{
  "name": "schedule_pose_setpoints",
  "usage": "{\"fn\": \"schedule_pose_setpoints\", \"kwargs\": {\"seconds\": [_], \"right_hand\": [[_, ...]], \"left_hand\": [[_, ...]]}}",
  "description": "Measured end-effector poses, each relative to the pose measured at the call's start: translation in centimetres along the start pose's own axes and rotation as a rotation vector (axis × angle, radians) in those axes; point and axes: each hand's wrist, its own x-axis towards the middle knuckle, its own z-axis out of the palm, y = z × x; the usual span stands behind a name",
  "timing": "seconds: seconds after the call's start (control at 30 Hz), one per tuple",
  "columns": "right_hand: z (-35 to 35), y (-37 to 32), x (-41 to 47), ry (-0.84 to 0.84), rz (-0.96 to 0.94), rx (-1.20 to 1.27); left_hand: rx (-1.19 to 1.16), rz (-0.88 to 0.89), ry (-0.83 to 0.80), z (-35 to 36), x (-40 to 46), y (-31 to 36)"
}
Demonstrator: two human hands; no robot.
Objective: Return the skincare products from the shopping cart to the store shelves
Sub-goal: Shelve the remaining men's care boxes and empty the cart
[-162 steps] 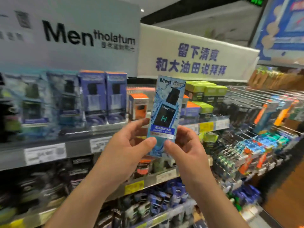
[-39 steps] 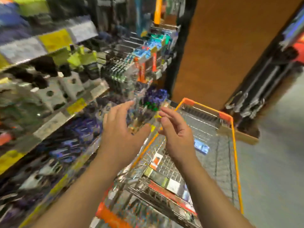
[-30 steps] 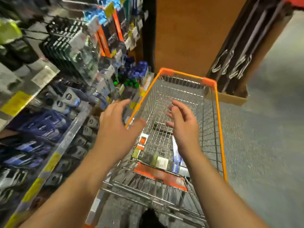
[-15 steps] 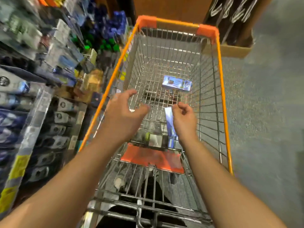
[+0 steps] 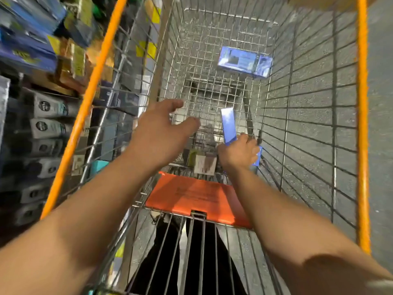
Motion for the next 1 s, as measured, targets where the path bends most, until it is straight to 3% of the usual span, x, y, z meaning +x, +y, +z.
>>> {"fn": "schedule_pose_setpoints", "kwargs": {"seconds": [0.23,0.4,0.7,1.0], "right_hand": [[2.1,1.0,3.3,-0.006,0.053,-0.239],[2.0,0.6,4.2,-0.034,0.119,-0.224],[0.4,0.1,1.8,-0.043,0.134,0.059],[-3.7,-2.4,-6.6,-0.064,0.031,0.556]], "left_hand": [[-0.033,-0.048,-0.051,2.0,1.7,-0.6],[-0.009,-0.055,-0.101,2.2,1.0,-1.0],[-0.059,-0.117,-0.154,-0.3,-1.7,-1.5],[-0.155,-0.105,-0.014,-5.8,-7.2,-0.9]]}}
